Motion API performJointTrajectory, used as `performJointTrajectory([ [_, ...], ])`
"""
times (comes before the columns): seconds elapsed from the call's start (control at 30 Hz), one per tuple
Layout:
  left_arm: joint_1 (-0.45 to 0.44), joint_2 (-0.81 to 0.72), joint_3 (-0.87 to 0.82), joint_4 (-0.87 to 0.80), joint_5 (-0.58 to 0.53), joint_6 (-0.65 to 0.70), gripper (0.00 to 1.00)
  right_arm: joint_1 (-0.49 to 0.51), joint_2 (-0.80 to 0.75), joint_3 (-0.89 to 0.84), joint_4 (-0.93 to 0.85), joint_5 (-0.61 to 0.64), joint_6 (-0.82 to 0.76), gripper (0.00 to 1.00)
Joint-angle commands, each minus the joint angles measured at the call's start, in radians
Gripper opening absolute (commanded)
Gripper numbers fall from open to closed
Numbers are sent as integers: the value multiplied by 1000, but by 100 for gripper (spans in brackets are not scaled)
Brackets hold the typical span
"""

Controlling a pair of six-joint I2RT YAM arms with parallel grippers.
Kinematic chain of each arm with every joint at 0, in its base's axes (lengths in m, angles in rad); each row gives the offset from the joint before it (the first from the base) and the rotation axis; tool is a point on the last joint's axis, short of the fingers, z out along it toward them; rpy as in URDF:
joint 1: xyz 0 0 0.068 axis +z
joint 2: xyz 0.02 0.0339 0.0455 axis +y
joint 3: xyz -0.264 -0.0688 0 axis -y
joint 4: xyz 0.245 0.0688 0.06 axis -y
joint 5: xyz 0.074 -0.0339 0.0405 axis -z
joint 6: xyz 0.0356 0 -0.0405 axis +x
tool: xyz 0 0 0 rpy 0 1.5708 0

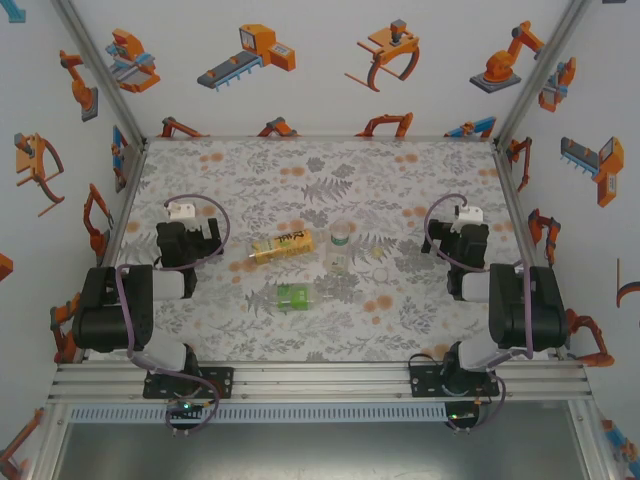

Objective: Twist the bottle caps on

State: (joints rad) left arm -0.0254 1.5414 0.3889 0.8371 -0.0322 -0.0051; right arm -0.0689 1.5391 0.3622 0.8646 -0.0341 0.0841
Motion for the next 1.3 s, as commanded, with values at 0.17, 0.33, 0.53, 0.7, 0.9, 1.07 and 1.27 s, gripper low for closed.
performJointTrajectory([
  [0.17,4,-1,18,-3,11,-18,97,-4,3,27,-1,-19,-13,99],
  [0.33,5,0,18,-3,12,-18,97,-5,4,27,-1,-20,-12,99],
  [0.53,5,-2,18,-3,12,-16,97,-4,3,28,-1,-20,-12,99],
  [0.7,5,-1,19,-3,12,-17,97,-5,3,28,-1,-20,-12,99],
  [0.9,8,-1,21,-7,16,-20,97,-5,4,29,-1,-21,-12,99],
  [1.07,-9,-47,75,-140,-16,-8,97,-4,-27,16,-1,-8,-8,99],
  [1.27,-72,-145,229,-478,-152,-2,97,-4,-205,40,-203,-55,-22,99],
])
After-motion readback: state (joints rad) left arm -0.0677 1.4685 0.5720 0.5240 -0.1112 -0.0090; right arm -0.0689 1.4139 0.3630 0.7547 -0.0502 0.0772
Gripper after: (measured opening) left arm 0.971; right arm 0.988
